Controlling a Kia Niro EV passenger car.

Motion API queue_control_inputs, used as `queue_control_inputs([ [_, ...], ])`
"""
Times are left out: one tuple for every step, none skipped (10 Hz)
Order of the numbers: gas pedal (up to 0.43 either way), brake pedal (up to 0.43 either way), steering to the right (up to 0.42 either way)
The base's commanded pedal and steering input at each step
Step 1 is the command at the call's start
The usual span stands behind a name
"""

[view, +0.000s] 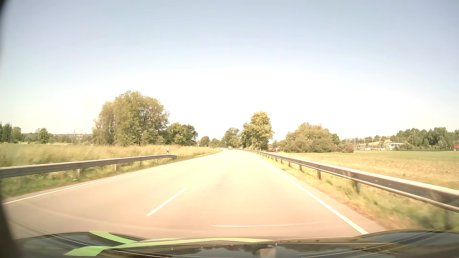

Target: Follow the waypoints while adhering to traffic rules and regulations

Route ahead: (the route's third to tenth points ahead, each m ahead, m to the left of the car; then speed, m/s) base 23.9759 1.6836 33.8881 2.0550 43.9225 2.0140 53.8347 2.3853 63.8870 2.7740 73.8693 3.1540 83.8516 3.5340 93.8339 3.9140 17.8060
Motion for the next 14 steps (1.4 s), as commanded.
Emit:
queue_control_inputs([
  [0.500, 0.000, -0.006],
  [0.500, 0.000, -0.006],
  [0.500, 0.000, -0.006],
  [0.500, 0.000, -0.006],
  [0.500, 0.000, -0.006],
  [0.500, 0.000, -0.006],
  [0.500, 0.000, -0.006],
  [0.500, 0.000, -0.005],
  [0.500, 0.000, -0.005],
  [0.500, 0.000, -0.005],
  [0.500, 0.000, -0.005],
  [0.500, 0.000, -0.003],
  [0.500, 0.000, -0.003],
  [0.500, 0.000, -0.003],
])
